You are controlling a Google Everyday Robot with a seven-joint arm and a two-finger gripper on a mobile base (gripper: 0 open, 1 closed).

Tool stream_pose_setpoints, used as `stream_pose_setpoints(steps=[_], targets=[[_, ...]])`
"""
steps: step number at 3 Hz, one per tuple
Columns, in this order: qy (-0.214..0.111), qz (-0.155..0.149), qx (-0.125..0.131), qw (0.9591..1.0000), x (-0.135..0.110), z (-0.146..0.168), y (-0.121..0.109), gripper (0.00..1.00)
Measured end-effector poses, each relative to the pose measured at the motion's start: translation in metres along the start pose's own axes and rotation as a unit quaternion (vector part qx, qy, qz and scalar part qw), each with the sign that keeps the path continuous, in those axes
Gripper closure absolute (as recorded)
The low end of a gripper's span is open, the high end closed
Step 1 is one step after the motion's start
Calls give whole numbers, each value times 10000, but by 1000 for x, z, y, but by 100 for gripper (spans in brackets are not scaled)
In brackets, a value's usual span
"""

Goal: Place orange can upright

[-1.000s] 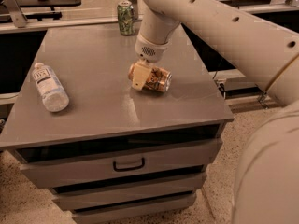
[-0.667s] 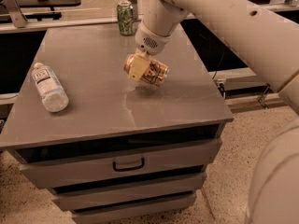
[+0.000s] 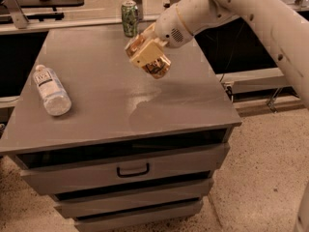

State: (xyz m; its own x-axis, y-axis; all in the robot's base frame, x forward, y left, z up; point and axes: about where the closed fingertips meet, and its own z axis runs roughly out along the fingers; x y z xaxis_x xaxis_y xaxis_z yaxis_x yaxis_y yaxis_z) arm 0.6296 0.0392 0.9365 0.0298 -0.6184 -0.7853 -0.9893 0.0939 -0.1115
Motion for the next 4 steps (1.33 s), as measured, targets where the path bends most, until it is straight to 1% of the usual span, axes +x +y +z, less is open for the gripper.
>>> stream_pose_setpoints(steps=[1,2,3,4], targets=[[-1223,-241,-238,9919,-8,-12,7,100],[-2121,-340,-410,9758,2,-23,14,100],[-2747,-294,-503,9598,19,-31,21,100],[-3193,-265,-650,9450,36,-36,26,84]])
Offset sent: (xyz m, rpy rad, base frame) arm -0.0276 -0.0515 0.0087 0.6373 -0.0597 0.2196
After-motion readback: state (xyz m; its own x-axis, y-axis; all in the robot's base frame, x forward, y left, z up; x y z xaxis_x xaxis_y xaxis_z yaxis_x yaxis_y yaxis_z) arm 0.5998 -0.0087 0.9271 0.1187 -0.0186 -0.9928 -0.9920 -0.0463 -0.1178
